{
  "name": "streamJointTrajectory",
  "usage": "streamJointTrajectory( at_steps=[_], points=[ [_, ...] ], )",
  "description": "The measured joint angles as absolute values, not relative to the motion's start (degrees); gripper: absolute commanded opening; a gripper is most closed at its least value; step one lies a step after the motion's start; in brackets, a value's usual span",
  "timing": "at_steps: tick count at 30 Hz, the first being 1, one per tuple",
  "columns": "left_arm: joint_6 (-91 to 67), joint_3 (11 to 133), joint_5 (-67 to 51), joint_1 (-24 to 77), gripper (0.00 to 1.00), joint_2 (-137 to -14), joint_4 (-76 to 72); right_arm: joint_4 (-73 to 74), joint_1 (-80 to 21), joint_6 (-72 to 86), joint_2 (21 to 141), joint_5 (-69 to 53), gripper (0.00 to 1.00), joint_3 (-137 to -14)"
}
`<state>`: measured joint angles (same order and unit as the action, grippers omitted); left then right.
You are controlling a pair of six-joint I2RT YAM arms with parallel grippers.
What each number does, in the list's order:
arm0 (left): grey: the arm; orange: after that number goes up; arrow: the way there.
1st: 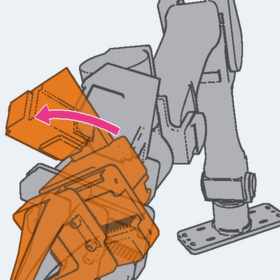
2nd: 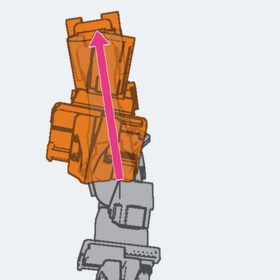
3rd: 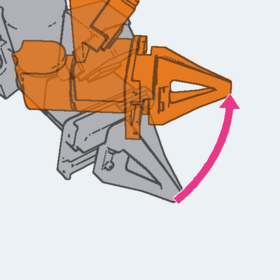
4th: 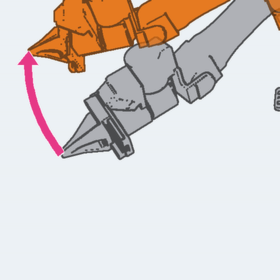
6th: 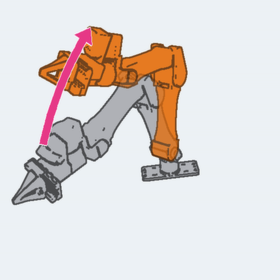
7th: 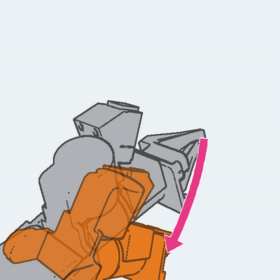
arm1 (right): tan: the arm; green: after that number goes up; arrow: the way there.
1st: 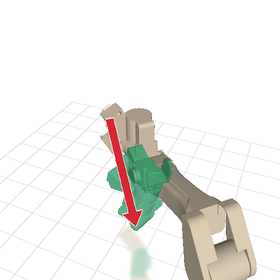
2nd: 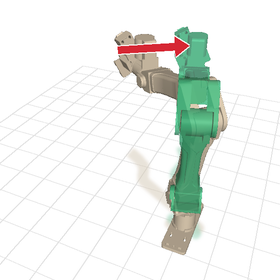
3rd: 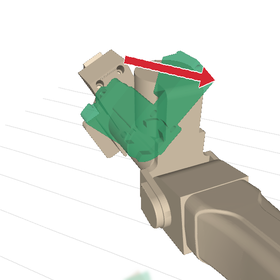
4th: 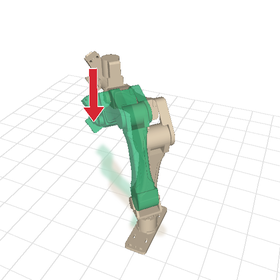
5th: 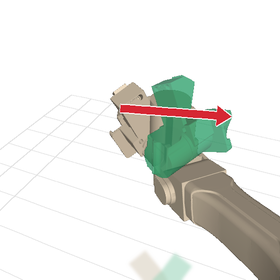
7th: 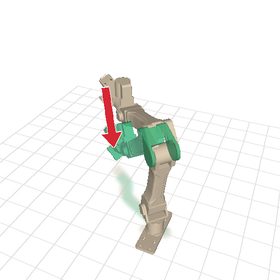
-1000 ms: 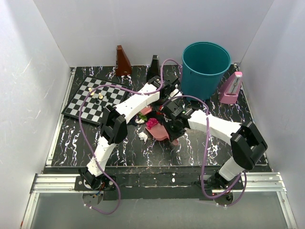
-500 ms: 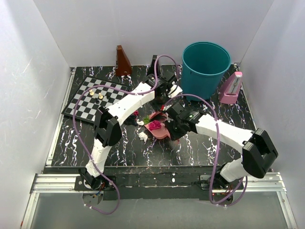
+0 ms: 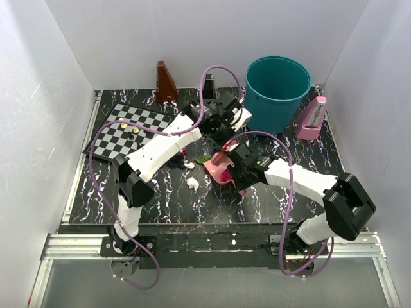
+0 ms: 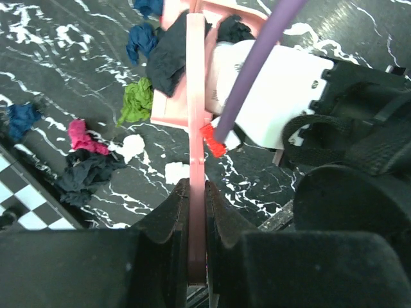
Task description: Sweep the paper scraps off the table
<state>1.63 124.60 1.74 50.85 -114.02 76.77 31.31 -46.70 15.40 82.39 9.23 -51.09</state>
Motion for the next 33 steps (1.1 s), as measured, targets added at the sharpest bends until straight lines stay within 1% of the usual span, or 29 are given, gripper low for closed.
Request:
streamJointTrajectory(
  at_steps=[8, 15, 19, 23, 28, 33],
  points=[
    [-1.87, 124.97, 7.99, 50.7, 0.0, -112.05, 77.14, 29.78, -46.5, 16.75, 81.52, 10.0, 0.01, -49.08],
    [-6.79, 124.03, 15.4, 48.56, 0.0, -110.74, 76.93, 29.32, -46.5, 17.23, 76.25, 9.96, 0.01, -47.07],
    [-9.89, 116.9, 17.3, 44.84, 0.0, -105.08, 74.24, 30.35, -46.5, 17.82, 73.45, 9.93, 0.01, -47.05],
    [-11.62, 107.02, 19.14, 41.43, 0.0, -95.44, 68.4, 35.07, -46.5, 18.26, 71.59, 9.89, 0.01, -48.8],
    [-12.27, 99.18, 20.88, 40.97, 0.0, -85.01, 62.98, 43.29, -46.5, 18.63, 70.96, 9.58, 0.01, -56.31],
    [-12.43, 94.06, 22.68, 40.58, 0.0, -80.4, 59.42, 48.64, -46.5, 18.7, 70.11, 9.45, 0.01, -65.41]
  ],
)
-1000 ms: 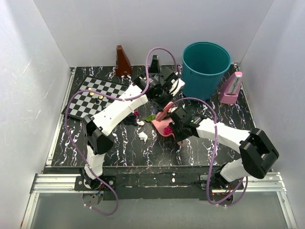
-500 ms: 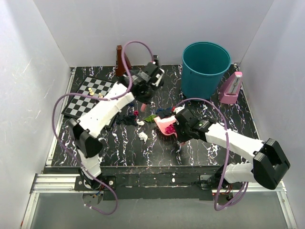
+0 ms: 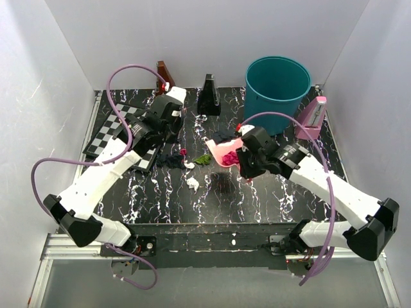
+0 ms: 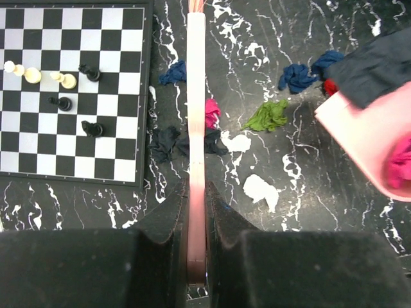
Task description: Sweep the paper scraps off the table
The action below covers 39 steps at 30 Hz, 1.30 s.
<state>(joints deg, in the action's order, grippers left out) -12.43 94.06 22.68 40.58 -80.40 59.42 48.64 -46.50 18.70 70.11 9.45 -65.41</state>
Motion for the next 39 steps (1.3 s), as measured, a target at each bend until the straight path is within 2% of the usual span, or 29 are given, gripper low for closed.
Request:
streamJointTrajectory(
  at_steps=[11, 19, 26, 32, 39],
  points=[
    [-12.4, 86.39, 23.05, 40.12, 0.0, -75.33, 56.86, 59.09, -41.36, 17.39, 73.3, 8.01, 0.01, -88.12],
    [-12.45, 83.2, 21.69, 40.12, 0.0, -73.17, 56.47, 64.9, -30.65, 16.1, 81.47, 2.9, 0.01, -105.97],
    [-12.84, 82.08, 19.16, 40.12, 0.0, -73.17, 56.51, 65.91, -18.55, 17.15, 89.97, -8.45, 0.01, -117.3],
    [-13.1, 81.78, 17.8, 40.12, 0.0, -73.17, 56.47, 58.94, -8.78, 22.92, 93.41, -22.52, 0.01, -116.42],
    [-13.13, 80.86, 16.67, 40.12, 0.0, -73.1, 56.47, 28.51, -0.14, 43.44, 86.5, -40.45, 0.01, -91.98]
  ],
)
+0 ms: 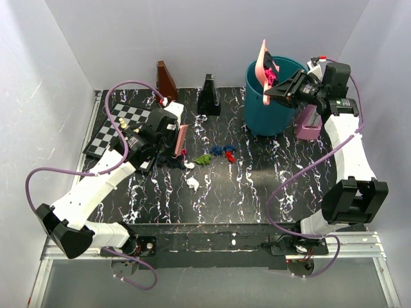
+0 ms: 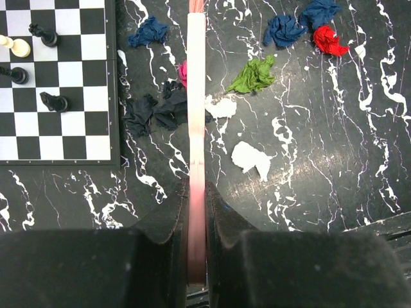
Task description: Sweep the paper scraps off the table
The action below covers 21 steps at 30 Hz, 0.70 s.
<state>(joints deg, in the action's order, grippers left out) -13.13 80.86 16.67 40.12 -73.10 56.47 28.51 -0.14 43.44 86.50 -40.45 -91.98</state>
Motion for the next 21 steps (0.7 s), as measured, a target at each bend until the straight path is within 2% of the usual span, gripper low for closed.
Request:
streamJointTrajectory(
  at_steps=[4, 10, 17, 21],
  points=[
    [-13.13, 80.64, 16.29, 40.12, 0.0, -72.95, 56.42, 13.45, 2.22, 55.35, 86.85, -47.11, 0.01, -86.19],
    [-13.13, 80.16, 15.53, 40.12, 0.0, -72.77, 56.29, -17.1, 2.96, 76.16, 85.76, -52.8, 0.01, -73.49],
    [-13.15, 80.07, 14.96, 40.12, 0.0, -72.51, 55.75, -48.73, 3.64, 99.13, 87.2, -51.96, 0.01, -61.91],
    [-13.15, 80.07, 14.48, 40.12, 0.0, -72.42, 55.44, -59.22, 3.64, 107.07, 89.21, -50.41, 0.01, -57.93]
  ],
)
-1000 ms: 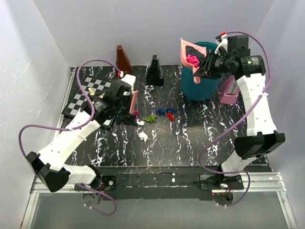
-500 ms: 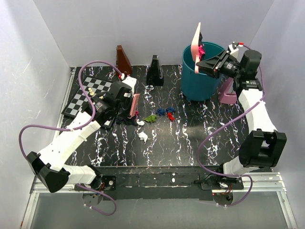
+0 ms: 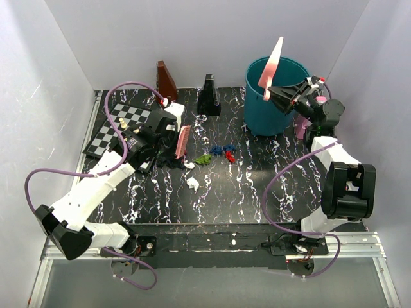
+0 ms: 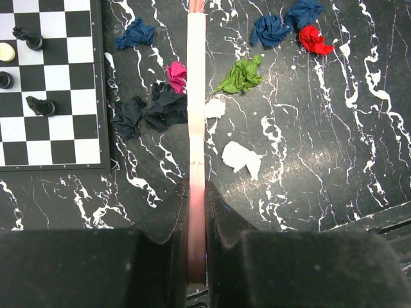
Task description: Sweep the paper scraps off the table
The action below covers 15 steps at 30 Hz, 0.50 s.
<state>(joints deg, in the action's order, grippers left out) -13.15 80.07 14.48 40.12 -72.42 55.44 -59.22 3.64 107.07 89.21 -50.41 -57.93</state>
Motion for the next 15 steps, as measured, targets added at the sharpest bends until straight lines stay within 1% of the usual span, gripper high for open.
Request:
streamJointTrajectory(
  at_steps=[4, 8, 11, 15],
  points=[
    [-13.15, 80.07, 14.11, 40.12, 0.0, -72.42, 55.37, -64.4, 3.68, 110.96, 89.36, -49.15, 0.01, -55.42],
    [-13.13, 80.07, 14.04, 40.12, 0.0, -72.42, 55.27, -65.8, 3.68, 111.61, 89.41, -49.95, 0.01, -55.88],
    [-13.1, 80.07, 14.04, 40.12, 0.0, -72.42, 55.24, -62.57, 3.68, 109.23, 89.41, -52.53, 0.01, -58.94],
    [-13.1, 80.07, 13.98, 40.12, 0.0, -72.42, 55.11, -53.63, 3.44, 102.5, 88.88, -57.32, 0.01, -65.89]
  ],
)
